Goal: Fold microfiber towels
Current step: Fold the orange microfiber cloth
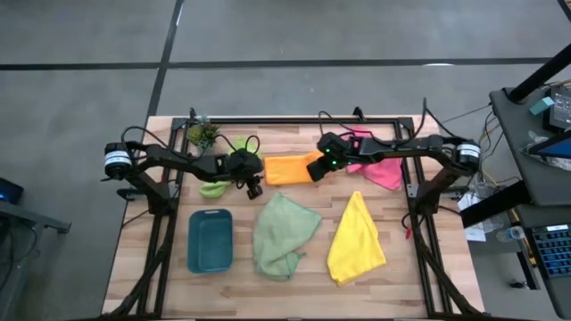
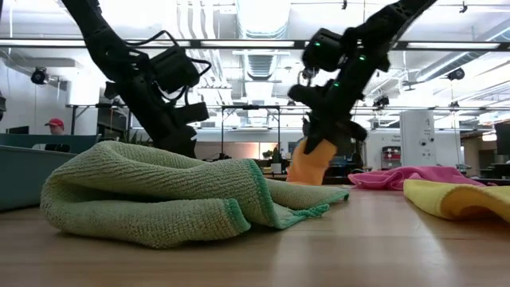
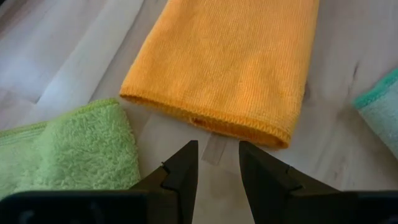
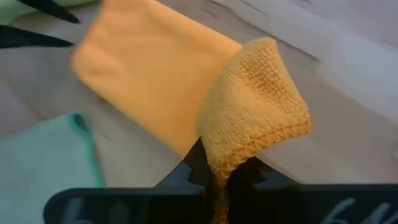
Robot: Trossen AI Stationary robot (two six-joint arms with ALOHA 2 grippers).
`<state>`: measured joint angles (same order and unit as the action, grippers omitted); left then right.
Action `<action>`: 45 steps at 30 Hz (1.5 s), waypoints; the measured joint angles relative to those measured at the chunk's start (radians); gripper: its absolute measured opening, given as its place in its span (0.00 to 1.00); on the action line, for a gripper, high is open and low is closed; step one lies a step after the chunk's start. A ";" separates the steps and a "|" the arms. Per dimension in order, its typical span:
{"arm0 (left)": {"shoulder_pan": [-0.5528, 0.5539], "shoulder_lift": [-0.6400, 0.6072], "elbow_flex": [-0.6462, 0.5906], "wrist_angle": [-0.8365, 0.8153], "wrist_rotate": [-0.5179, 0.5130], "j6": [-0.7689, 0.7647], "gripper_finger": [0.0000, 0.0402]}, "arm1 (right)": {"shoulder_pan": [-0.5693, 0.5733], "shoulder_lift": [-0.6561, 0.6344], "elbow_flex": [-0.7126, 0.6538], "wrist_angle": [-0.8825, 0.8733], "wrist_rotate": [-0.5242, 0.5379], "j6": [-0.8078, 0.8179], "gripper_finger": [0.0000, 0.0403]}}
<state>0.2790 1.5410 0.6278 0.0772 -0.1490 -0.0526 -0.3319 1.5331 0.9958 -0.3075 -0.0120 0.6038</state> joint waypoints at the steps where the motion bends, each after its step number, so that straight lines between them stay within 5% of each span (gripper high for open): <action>1: 0.000 0.000 0.000 0.001 0.000 -0.003 0.25 | 0.005 0.017 0.022 0.003 -0.009 -0.012 0.03; 17: 0.000 0.000 -0.014 0.020 0.002 -0.020 0.25 | 0.022 0.332 0.338 -0.001 -0.074 -0.074 0.03; 45: 0.000 0.000 -0.071 0.103 0.004 -0.045 0.25 | 0.047 0.367 0.389 0.087 -0.032 -0.081 0.03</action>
<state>0.2790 1.5410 0.5568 0.1806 -0.1452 -0.0975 -0.2852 1.9003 1.3846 -0.2205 -0.0437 0.5226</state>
